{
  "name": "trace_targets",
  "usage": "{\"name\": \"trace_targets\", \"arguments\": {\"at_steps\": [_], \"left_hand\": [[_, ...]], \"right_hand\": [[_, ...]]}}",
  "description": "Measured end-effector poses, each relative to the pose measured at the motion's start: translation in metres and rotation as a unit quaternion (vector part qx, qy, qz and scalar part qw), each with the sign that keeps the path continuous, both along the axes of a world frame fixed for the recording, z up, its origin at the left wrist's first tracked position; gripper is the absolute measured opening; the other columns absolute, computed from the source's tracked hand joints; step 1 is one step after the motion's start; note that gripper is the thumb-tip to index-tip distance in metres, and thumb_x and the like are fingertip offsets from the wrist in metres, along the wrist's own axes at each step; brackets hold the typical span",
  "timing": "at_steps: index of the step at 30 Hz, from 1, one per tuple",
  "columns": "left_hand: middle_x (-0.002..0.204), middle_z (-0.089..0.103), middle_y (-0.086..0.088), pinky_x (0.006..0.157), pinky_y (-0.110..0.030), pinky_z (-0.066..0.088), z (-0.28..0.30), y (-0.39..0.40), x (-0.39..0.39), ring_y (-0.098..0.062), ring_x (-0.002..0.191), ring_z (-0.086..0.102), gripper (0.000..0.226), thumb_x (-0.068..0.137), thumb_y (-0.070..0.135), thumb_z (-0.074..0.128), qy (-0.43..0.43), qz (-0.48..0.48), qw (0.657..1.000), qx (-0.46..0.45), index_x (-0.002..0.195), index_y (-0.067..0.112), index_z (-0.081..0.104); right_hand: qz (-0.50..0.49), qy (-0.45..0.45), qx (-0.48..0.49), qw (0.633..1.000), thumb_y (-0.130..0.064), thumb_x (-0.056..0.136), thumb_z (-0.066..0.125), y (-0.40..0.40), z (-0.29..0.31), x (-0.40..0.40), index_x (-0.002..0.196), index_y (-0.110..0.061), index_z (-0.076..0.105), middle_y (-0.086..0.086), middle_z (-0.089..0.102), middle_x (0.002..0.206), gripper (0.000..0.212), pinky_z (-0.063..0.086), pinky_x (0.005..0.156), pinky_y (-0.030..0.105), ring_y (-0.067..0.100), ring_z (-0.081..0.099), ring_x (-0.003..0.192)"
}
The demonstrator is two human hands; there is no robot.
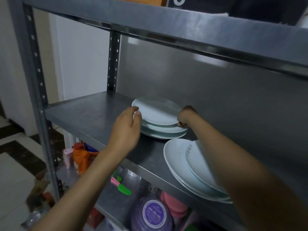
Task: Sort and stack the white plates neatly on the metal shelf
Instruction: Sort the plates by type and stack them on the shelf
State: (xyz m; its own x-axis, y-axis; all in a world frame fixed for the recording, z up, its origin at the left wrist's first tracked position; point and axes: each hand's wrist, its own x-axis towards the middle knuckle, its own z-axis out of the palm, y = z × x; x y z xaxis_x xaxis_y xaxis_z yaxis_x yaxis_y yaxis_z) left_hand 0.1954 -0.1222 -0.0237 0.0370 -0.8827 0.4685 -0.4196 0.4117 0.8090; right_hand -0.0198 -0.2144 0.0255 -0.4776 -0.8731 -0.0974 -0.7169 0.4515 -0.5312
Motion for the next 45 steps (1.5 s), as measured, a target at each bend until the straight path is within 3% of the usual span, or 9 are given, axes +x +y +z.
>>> {"name": "trace_targets", "arguments": {"at_steps": [5, 7, 10, 17, 23, 28, 34, 39, 45], "left_hand": [[0.142, 0.049, -0.005, 0.109, -0.035, 0.032, 0.002, 0.007, -0.01, -0.02, 0.133, 0.04, 0.041, 0.101, 0.031, 0.035, -0.051, -0.022, 0.998, -0.024, 0.136, 0.013, 0.047], [0.147, 0.043, -0.002, 0.114, -0.038, 0.028, 0.002, 0.012, -0.015, -0.017, 0.139, 0.032, 0.044, 0.101, 0.034, 0.033, -0.072, -0.037, 0.996, -0.024, 0.139, 0.015, 0.044], [0.151, 0.037, -0.001, 0.113, -0.03, 0.021, 0.008, 0.023, -0.027, -0.012, 0.142, 0.024, 0.045, 0.101, 0.035, 0.033, -0.087, -0.052, 0.994, -0.036, 0.142, 0.017, 0.04], [0.152, 0.035, -0.002, 0.107, -0.009, 0.008, 0.04, 0.066, -0.086, -0.009, 0.142, 0.021, 0.044, 0.102, 0.026, 0.035, -0.116, -0.114, 0.975, -0.152, 0.143, 0.012, 0.037], [0.153, 0.03, 0.005, 0.109, -0.003, 0.005, 0.054, 0.128, -0.163, 0.005, 0.138, 0.015, 0.046, 0.102, 0.027, 0.031, -0.127, -0.226, 0.94, -0.222, 0.146, 0.015, 0.033], [0.146, 0.043, 0.0, 0.117, -0.02, 0.011, 0.051, 0.187, -0.238, -0.003, 0.138, 0.028, 0.043, 0.1, 0.021, 0.033, -0.114, -0.277, 0.918, -0.26, 0.14, 0.012, 0.044], [0.145, 0.041, 0.008, 0.111, -0.013, 0.016, 0.018, 0.232, -0.327, 0.007, 0.133, 0.024, 0.042, 0.1, 0.03, 0.042, -0.103, -0.375, 0.907, -0.163, 0.141, 0.021, 0.043], [0.145, 0.044, -0.002, 0.109, -0.029, 0.031, -0.017, 0.239, -0.405, -0.017, 0.134, 0.038, 0.052, 0.092, 0.027, 0.058, -0.181, -0.414, 0.886, -0.103, 0.141, 0.018, 0.041], [0.157, 0.021, -0.003, 0.116, -0.052, 0.012, -0.045, 0.248, -0.485, -0.02, 0.146, 0.011, 0.07, 0.087, 0.047, 0.059, -0.328, -0.405, 0.851, -0.069, 0.147, 0.026, 0.03]], "right_hand": [[0.051, 0.121, 0.008, 0.991, -0.002, 0.082, 0.058, 0.012, 0.003, 0.009, 0.065, -0.004, 0.06, 0.006, 0.062, 0.047, 0.017, 0.057, 0.073, 0.033, 0.025, 0.069, 0.066], [0.055, 0.151, 0.005, 0.987, -0.003, 0.081, 0.06, 0.022, 0.008, 0.01, 0.081, -0.002, 0.065, 0.011, 0.07, 0.076, 0.006, 0.053, 0.073, 0.03, 0.027, 0.071, 0.085], [0.047, 0.18, -0.042, 0.982, -0.006, 0.085, 0.059, 0.034, 0.017, 0.0, 0.105, 0.003, 0.063, 0.018, 0.067, 0.111, 0.023, 0.048, 0.076, 0.031, 0.032, 0.064, 0.105], [0.033, 0.234, -0.174, 0.956, -0.019, 0.094, 0.048, 0.103, 0.045, -0.064, 0.127, -0.018, 0.054, 0.012, 0.06, 0.125, 0.033, 0.045, 0.089, 0.035, 0.032, 0.057, 0.114], [0.078, 0.415, -0.268, 0.866, -0.002, 0.087, 0.047, 0.21, 0.03, -0.156, 0.132, -0.02, 0.058, 0.016, 0.063, 0.119, 0.049, 0.048, 0.089, 0.041, 0.037, 0.059, 0.106], [0.015, 0.387, -0.304, 0.87, -0.007, 0.086, 0.05, 0.29, -0.001, -0.233, 0.123, -0.012, 0.065, 0.026, 0.061, 0.124, 0.04, 0.045, 0.097, 0.048, 0.043, 0.058, 0.112], [-0.102, 0.309, -0.3, 0.897, -0.017, 0.088, 0.04, 0.38, -0.045, -0.307, 0.116, -0.002, 0.066, 0.023, 0.066, 0.109, 0.041, 0.046, 0.091, 0.047, 0.043, 0.06, 0.099], [-0.187, 0.236, -0.282, 0.911, -0.016, 0.095, 0.046, 0.437, -0.072, -0.352, 0.13, 0.0, 0.053, 0.023, 0.058, 0.125, 0.039, 0.04, 0.099, 0.046, 0.041, 0.052, 0.115], [-0.213, 0.159, -0.252, 0.931, -0.019, 0.091, 0.046, 0.466, -0.101, -0.379, 0.122, 0.007, 0.054, 0.03, 0.059, 0.117, 0.042, 0.043, 0.093, 0.046, 0.047, 0.055, 0.106]]}}
